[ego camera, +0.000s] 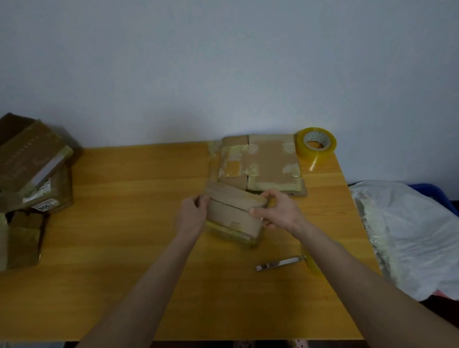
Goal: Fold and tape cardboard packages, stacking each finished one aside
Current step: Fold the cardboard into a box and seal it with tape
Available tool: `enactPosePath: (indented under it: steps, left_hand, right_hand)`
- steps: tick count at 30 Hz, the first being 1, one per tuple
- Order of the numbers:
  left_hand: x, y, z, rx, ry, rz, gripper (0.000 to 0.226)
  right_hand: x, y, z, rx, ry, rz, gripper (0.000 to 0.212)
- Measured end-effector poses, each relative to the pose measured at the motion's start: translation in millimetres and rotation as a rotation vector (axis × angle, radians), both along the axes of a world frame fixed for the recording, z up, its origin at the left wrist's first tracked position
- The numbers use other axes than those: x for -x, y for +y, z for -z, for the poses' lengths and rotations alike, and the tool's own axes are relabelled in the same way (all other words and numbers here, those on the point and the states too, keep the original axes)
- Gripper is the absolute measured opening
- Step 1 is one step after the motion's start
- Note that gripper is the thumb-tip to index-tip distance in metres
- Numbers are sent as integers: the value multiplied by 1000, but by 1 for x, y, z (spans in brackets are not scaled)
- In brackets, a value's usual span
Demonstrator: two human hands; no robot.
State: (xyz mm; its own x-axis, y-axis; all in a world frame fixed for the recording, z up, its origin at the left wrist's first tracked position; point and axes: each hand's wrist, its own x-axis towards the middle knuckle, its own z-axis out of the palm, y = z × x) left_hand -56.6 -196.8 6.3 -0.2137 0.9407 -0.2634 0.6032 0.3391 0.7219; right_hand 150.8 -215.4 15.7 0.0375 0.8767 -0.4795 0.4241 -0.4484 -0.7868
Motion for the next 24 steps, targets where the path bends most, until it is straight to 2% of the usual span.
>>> enactPosePath:
  steps: [2,4,7,9,11,12,16,20,24]
  left_hand:
    - [9,2,-16,-77,40,-18,32]
    - [16,5,-20,-74,43,-12,42]
    - [17,-7,-13,41,-196,-130,73]
    - [11,-29,-5,148,-326,-181,78]
    - [3,-52,3,204,-389,-146,68]
    - [1,-58,6,218,-411,-127,65]
    - [-2,-50,6,237,-436,6,59]
    - [-18,-35,0,242,-353,173,70]
    - [-32,-26,4,183,-328,197,69]
  right_hand:
    - [17,-12,-3,28,74,13,43]
    - [34,-27,-1,82,166,61,39]
    - [52,-48,5,169,284,173,30]
    - [56,-55,13,153,113,134,31]
    - [56,-55,17,83,-148,24,35]
    - [55,-53,16,62,-192,4,37]
    - [53,-52,13,34,-161,54,39]
    - [44,-47,16,-4,-252,161,42]
    - [40,-32,17,-34,-321,186,41]
